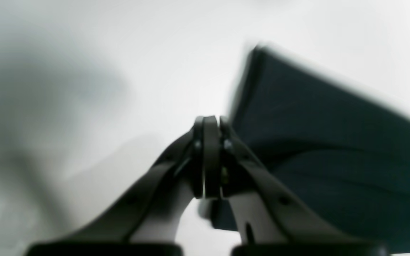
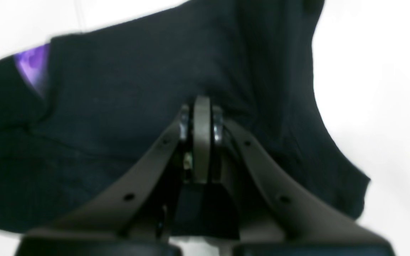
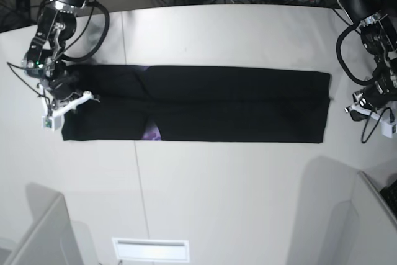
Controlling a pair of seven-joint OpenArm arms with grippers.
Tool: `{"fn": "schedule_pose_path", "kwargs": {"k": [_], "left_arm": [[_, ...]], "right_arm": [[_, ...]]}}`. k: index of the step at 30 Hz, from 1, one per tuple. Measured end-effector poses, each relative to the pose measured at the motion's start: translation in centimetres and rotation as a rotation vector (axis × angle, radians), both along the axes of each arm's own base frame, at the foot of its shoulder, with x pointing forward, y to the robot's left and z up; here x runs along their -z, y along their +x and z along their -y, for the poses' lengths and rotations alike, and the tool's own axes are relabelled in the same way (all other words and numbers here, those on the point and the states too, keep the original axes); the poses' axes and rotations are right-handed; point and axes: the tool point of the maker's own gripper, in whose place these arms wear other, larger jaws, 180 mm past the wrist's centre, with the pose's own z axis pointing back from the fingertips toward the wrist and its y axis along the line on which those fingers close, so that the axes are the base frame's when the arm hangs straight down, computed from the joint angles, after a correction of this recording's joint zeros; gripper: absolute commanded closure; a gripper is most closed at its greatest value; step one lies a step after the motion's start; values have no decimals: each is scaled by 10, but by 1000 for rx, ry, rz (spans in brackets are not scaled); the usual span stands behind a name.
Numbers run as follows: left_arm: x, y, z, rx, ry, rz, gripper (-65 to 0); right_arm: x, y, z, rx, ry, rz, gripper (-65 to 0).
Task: Fold the T-shirt properly
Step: 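Move both grippers to the strip's two ends and grasp them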
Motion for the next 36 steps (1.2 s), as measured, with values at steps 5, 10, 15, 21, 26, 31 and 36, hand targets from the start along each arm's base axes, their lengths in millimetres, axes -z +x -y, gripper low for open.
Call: {"fn": "schedule_pose_path", "kwargs": {"k": [5,10,15,21,26,31,36], "left_arm": [[-9,-42,3,8,20,5,0],[-10,-59,19,42,-36,40,0],[-4,-66,14,15,-36,58,0],[6,-55,5,-35,-89,67,-459],[17,-48,-1,-72,-127,60,-650],[34,-17,25,-7,-194,36,-650],[65,-11,34,-20,-276,-33,-650]], "right_arm": [[4,-28,-14,-6,5,-16,0],[15,-40,-31,-43,22,-46,0],[25,-48,-60,-113,49,-75,0],[29,-53,-74,-153,48,-69,0],[28,-52,-75,-157,48,-63,0],[30,-55,-76,-157,50,-71,0],[31,-57,-75,-156,48,-72,0]]}}
